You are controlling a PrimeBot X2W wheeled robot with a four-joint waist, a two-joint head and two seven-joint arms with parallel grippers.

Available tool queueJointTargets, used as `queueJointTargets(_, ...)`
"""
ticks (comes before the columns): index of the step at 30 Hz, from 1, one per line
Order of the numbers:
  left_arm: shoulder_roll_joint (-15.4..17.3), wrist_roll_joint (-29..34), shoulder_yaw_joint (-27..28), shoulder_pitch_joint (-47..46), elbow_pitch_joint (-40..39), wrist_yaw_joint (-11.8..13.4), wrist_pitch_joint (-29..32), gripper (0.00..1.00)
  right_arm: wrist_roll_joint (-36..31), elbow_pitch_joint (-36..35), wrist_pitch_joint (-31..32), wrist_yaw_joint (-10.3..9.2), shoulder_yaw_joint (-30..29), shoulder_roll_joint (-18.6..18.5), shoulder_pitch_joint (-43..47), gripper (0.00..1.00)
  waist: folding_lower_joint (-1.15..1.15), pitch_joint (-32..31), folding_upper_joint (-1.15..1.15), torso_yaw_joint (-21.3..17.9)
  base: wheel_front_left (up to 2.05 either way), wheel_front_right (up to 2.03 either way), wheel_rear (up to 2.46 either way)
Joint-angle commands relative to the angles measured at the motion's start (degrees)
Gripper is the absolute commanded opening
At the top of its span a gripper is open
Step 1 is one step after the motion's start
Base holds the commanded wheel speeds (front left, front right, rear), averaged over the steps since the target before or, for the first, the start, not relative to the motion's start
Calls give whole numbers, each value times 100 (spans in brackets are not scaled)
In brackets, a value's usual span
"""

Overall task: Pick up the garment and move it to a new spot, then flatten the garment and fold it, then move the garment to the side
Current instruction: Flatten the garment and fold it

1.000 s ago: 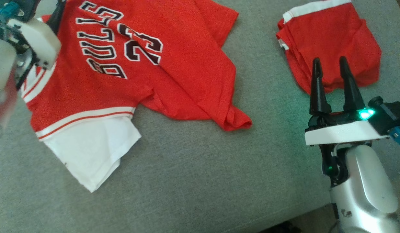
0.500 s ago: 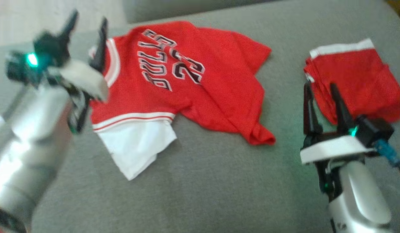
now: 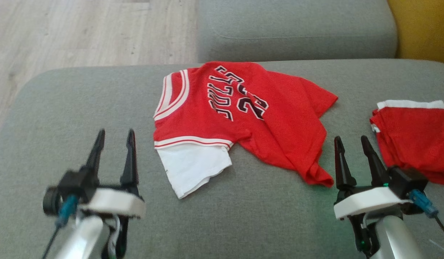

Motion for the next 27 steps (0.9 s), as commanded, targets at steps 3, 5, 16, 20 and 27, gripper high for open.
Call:
queueJointTargets(3,-143,261,598,194,-485,-107,-54,100,42,-162,-55,-5,126,-17,-89,100,2,1,-1,140,0,0,0)
queueJointTargets(5,-259,368,732,322,-543,-213,-54,100,-20,-178,-44,-5,118,-17,-136,100,2,73,-1,193,0,0,0)
queueJointTargets(16,-729,877,1095,48,-429,-790,-54,100,-733,196,1183,-5,-411,-115,-1651,100,2,904,-1,602,0,0,0)
queueJointTargets(20,-911,1027,1129,-112,-282,-1013,-54,100,-808,951,1766,-5,-721,-375,-2362,100,2,1138,-1,803,0,0,0)
queueJointTargets(27,-1168,1250,1244,-305,-115,-1307,-54,100,-1504,2282,2121,-5,-1298,-926,-3226,100,2,1423,-1,1130,0,0,0)
